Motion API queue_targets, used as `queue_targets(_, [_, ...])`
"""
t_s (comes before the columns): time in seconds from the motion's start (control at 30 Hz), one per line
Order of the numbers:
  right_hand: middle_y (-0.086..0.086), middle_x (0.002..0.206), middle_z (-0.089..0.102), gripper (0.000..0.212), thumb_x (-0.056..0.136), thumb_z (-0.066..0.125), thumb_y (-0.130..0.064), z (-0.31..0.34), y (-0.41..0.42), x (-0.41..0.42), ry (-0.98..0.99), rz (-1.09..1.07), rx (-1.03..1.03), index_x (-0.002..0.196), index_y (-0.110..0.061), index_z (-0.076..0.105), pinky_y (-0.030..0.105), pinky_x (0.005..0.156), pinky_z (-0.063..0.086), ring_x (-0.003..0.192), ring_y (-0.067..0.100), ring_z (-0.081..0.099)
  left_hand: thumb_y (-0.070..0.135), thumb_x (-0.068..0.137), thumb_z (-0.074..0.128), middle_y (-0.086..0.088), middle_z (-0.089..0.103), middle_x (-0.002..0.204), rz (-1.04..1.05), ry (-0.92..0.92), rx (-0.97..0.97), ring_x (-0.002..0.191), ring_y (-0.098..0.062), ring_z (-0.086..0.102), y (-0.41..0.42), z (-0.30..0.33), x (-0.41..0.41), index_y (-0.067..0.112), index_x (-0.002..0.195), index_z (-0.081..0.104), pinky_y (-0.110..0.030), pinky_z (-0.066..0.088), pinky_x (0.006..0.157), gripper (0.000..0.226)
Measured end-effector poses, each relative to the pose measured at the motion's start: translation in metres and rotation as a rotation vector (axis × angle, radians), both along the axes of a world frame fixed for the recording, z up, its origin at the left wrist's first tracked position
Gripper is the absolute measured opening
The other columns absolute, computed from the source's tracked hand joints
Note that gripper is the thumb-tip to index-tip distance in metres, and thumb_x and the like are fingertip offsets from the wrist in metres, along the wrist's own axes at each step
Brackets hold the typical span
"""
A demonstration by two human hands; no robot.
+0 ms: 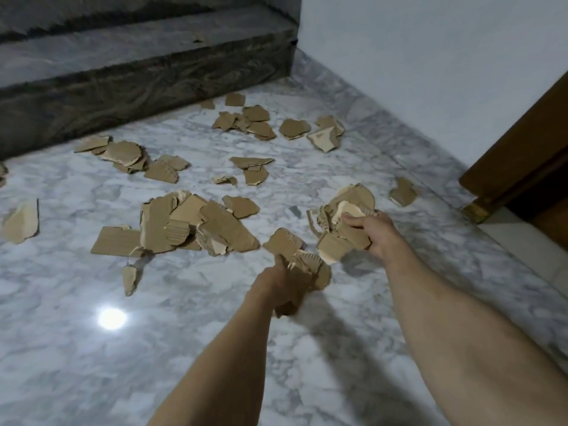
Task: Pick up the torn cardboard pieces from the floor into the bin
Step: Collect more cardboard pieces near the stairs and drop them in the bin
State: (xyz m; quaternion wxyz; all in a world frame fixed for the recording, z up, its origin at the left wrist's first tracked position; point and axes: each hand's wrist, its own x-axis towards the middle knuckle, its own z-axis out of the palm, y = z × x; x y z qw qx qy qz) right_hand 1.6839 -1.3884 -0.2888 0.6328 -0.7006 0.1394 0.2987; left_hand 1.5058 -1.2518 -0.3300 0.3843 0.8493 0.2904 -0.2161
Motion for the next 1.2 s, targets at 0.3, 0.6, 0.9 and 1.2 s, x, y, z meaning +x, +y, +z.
queue_targets(0.3, [0.017, 0.095, 0.075, 0.03, 0.075, 0.075, 0.016, -0.022, -0.005, -0.044, 0.16, 0.517, -0.175, 0.096, -0.006, 0.07, 0.045, 0.087, 0.059, 0.093, 0.033, 0.071, 0.017, 0.083, 0.067, -0.015, 0.066, 0.114, 0.193, -0.06, 0.146, 0.107, -0.036, 0.062, -0.004, -0.013, -0.004, 0.015, 0.118, 0.051, -0.037, 0.048, 0.077, 0.039])
queue_targets(0.6, [0.014, 0.093, 0.078, 0.069, 0.034, 0.093, -0.008, -0.047, 0.034, -0.064, 0.136, 0.794, -0.309, 0.1, -0.005, 0.075, 0.051, 0.091, 0.058, 0.094, 0.034, 0.074, 0.019, 0.064, 0.085, -0.007, 0.072, 0.098, 0.24, -0.097, -0.039, 0.099, -0.031, 0.067, 0.03, -0.022, -0.029, 0.018, 0.097, 0.071, -0.035, 0.053, 0.079, 0.036])
queue_targets(0.9, [0.011, 0.083, 0.077, 0.018, 0.08, 0.073, 0.009, -0.039, 0.042, -0.043, 0.283, 0.684, -0.105, 0.094, -0.002, 0.073, 0.035, 0.077, 0.061, 0.077, 0.024, 0.074, -0.012, 0.066, 0.082, -0.012, 0.074, 0.086, 0.377, -0.209, -0.427, 0.077, -0.026, 0.067, 0.06, -0.011, -0.022, -0.001, 0.089, 0.076, -0.036, 0.062, 0.072, 0.026])
queue_targets(1.2, [0.008, 0.104, 0.074, 0.055, 0.065, 0.089, -0.001, -0.027, 0.031, 0.037, -0.067, 0.5, -0.378, 0.115, -0.006, 0.067, 0.047, 0.094, 0.056, 0.099, 0.027, 0.069, 0.003, 0.058, 0.088, -0.01, 0.076, 0.095, 0.425, -0.198, -0.393, 0.09, -0.031, 0.069, 0.112, 0.001, 0.008, 0.008, 0.1, 0.077, -0.036, 0.059, 0.074, 0.043])
